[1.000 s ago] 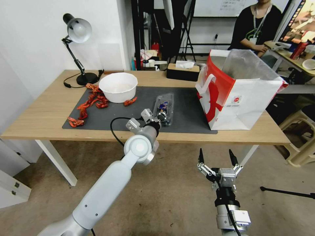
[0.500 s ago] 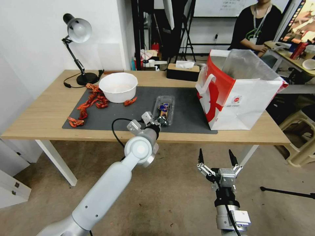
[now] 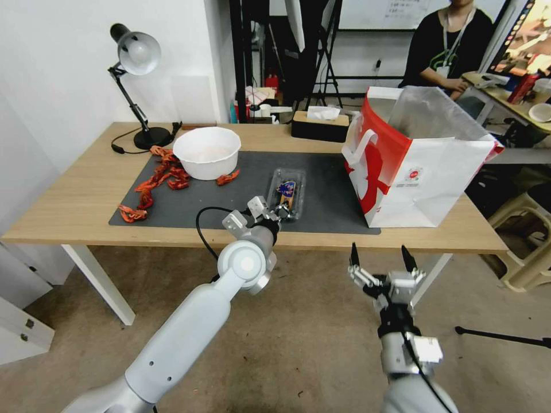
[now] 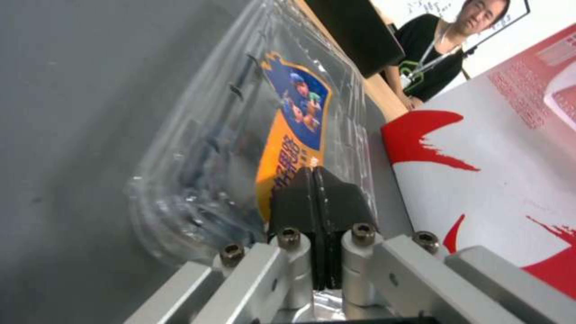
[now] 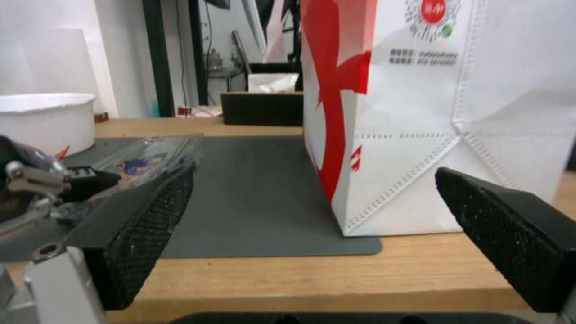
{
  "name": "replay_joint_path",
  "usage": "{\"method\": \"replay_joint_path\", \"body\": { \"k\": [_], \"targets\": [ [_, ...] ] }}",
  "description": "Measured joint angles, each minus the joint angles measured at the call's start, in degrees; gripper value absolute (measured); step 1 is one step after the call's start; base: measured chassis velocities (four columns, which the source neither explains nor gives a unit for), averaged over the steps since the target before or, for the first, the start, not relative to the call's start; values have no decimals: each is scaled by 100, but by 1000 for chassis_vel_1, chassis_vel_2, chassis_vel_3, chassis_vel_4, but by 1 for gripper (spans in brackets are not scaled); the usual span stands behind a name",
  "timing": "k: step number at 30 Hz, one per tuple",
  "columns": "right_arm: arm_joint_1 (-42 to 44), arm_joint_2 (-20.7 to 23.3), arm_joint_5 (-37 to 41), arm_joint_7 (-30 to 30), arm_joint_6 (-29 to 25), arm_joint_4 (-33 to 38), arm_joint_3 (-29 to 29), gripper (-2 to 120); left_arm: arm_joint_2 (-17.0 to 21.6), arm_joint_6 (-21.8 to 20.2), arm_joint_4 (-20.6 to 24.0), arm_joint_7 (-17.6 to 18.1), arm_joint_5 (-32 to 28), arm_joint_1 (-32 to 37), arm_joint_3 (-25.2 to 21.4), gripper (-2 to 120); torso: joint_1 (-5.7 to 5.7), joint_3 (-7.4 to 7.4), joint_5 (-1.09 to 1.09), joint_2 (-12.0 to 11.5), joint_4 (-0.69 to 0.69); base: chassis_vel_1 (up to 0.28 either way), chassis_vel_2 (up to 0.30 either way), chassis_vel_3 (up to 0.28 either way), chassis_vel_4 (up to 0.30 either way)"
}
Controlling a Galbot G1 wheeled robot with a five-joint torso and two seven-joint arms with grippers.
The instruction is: Close the takeout container lid, then place the container into the takeout bag.
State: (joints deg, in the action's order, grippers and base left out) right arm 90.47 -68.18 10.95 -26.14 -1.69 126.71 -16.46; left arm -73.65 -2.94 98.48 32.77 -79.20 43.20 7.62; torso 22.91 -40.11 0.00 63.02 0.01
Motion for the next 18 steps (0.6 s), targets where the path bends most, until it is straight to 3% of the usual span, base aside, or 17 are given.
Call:
{"method": "replay_joint_path", "body": {
  "k": [6, 9, 18],
  "targets": [
    [-442, 248, 1046, -2, 577, 81, -26, 100, -9, 7, -76, -16, 10, -102, 83, 0, 0, 0, 0, 0, -2, 0, 0, 0, 0],
    [-916, 464, 1971, -60, 993, 30, 50, 100, -8, 18, -96, -17, 26, -122, 97, 0, 0, 0, 0, 0, -1, 0, 0, 0, 0],
    [-1954, 726, 3675, -278, 1540, -233, 292, 100, 12, 27, -97, -16, 62, -126, 106, 0, 0, -1, 0, 0, -2, 0, 0, 0, 0]
  ]
}}
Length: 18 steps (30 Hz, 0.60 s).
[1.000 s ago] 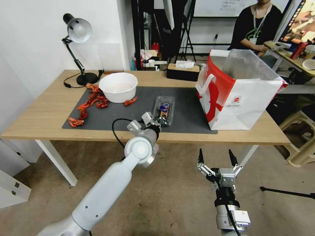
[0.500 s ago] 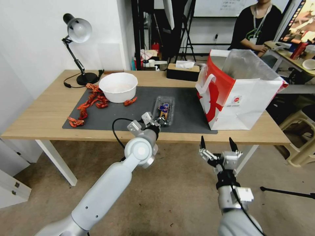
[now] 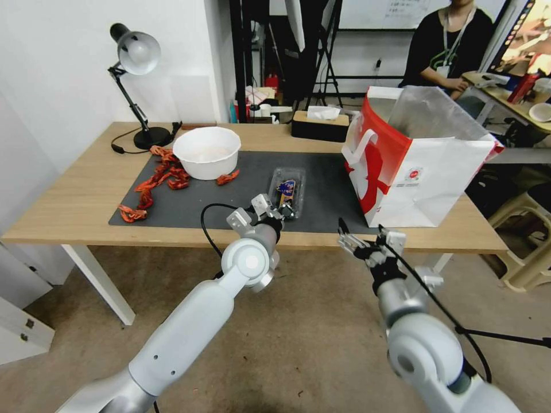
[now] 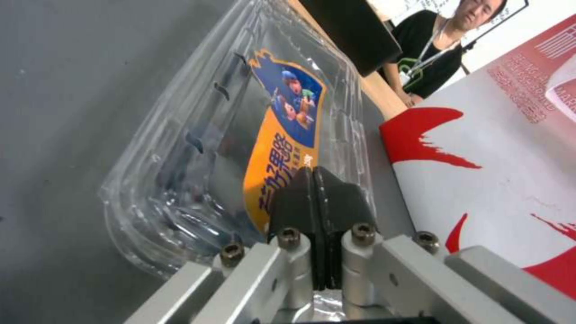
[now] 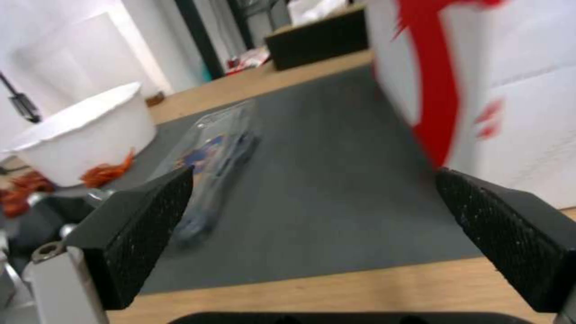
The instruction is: Close the takeout container lid, then place the container into the takeout bag.
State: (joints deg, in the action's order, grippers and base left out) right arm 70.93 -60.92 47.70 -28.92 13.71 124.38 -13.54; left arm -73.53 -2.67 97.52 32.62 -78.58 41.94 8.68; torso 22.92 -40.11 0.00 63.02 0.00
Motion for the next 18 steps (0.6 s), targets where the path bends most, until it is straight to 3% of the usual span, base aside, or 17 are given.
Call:
{"method": "replay_joint_path", "body": {
  "k": [2, 7, 18],
  "targets": [
    [-515, 33, 693, -117, 172, -195, 119, 100, 8, 1, 1, 2, 5, 0, 2, 0, 0, 0, 0, 0, 1, 0, 0, 0, 0],
    [-1231, -28, 1457, -346, 371, -616, 387, 100, 15, 5, 10, 8, 19, 17, 1, 0, 1, 0, 0, 0, 1, 0, 0, 0, 0],
    [-2322, -389, 2069, -575, 488, -1613, 937, 100, 58, 14, 28, 11, 27, 51, -18, 0, 1, 0, 1, 0, 1, 0, 0, 0, 0]
  ]
}}
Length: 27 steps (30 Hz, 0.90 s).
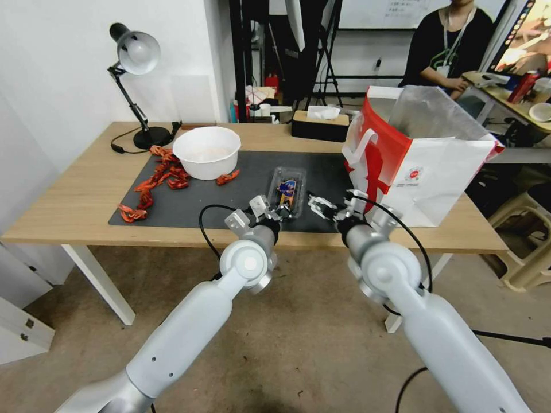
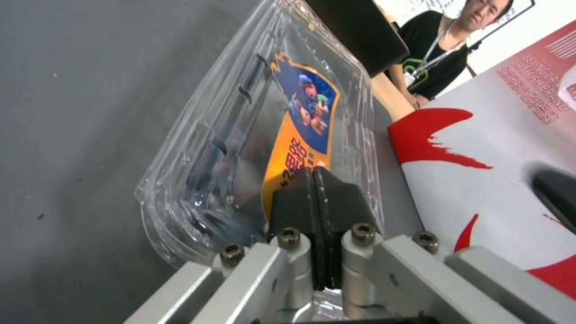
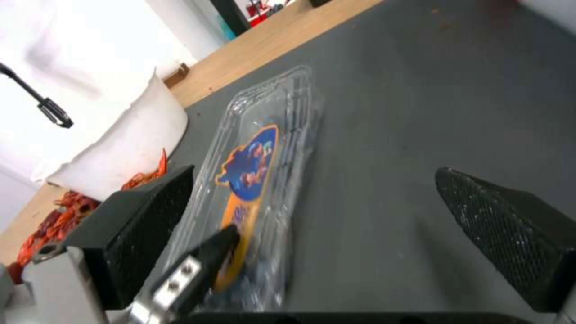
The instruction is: Close the takeout container lid, then place the container into the takeout bag.
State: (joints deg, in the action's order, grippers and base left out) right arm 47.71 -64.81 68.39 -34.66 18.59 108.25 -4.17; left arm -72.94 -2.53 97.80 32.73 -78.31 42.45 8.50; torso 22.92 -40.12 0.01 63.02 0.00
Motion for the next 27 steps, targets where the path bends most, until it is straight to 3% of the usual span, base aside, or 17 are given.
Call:
{"method": "replay_joint_path", "body": {
  "k": [12, 15, 18, 24, 26, 27],
  "targets": [
    [-654, -458, 50, -9, 26, -881, 367, 100, 19, 10, 31, 10, 20, 32, -9, 0, 0, 1, 0, 0, -1, 0, 0, 0, 0],
    [-686, -532, 44, -15, 46, -967, 399, 93, 26, 16, 44, 10, 28, 49, -12, 0, 0, 1, 0, 0, 0, 0, 0, 0, 0],
    [-714, -646, -6, -17, 75, -1131, 450, 77, 42, 22, 68, 10, 30, 68, -16, 0, 0, 1, -1, 0, -1, 0, 0, 0, 0],
    [-721, -723, -55, -15, 77, -1223, 474, 65, 49, 27, 76, 11, 30, 73, -20, 0, 0, 1, -1, 0, 0, 0, 0, 0, 0],
    [-726, -792, -92, -12, 78, -1283, 477, 49, 54, 30, 77, 11, 30, 74, -21, 0, 0, 1, -1, 0, 0, 0, 0, 0, 0],
    [-726, -792, -92, -12, 78, -1283, 477, 49, 54, 30, 77, 11, 30, 74, -21, 0, 0, 1, -1, 0, 0, 0, 0, 0, 0]
  ]
}}
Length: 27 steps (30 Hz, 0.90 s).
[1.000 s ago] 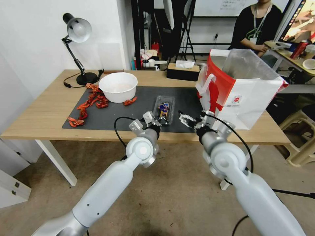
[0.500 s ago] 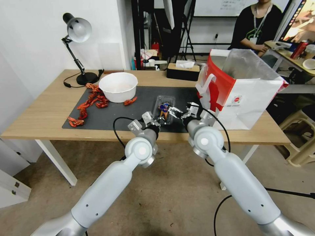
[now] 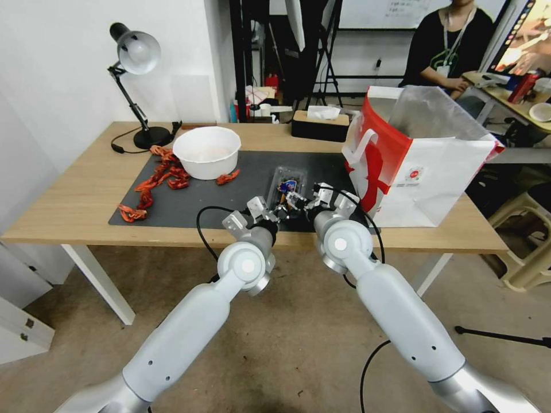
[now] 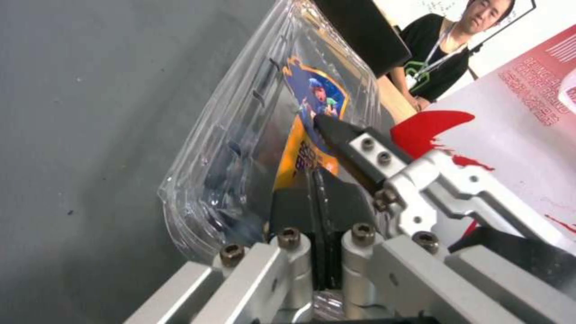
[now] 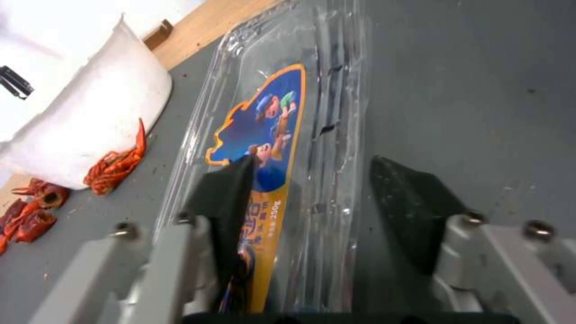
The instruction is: Close the takeout container lid, then place the container into the takeout bag.
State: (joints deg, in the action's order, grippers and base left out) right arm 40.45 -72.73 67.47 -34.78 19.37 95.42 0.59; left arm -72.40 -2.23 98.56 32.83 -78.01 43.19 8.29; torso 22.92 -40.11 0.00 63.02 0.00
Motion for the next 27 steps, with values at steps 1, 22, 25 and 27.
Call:
{"method": "replay_joint_path", "body": {
  "k": [1, 22, 25, 27],
  "targets": [
    [-4, -24, -15, 3, 0, -18, 0, 42, 0, 2, 0, 0, 0, -1, -2, 0, 0, 0, 0, 1, 0, 0, 0, 0, 0],
    [14, -96, -220, 73, -32, -108, -3, 0, 461, 270, 429, -710, 2045, 485, -291, 16, 0, 1, 1, 1, 0, 0, 0, 0, 0],
    [19, -96, -236, 74, -34, -105, 1, 0, 616, 277, 636, -913, 2664, 701, -486, 25, 0, 1, 1, 1, -1, 0, 0, 0, 0],
    [21, -95, -247, 75, -35, -102, 2, 0, 698, 276, 737, -1015, 2966, 826, -605, 30, 0, 1, 0, 1, 0, 0, 0, 0, 0]
  ]
}}
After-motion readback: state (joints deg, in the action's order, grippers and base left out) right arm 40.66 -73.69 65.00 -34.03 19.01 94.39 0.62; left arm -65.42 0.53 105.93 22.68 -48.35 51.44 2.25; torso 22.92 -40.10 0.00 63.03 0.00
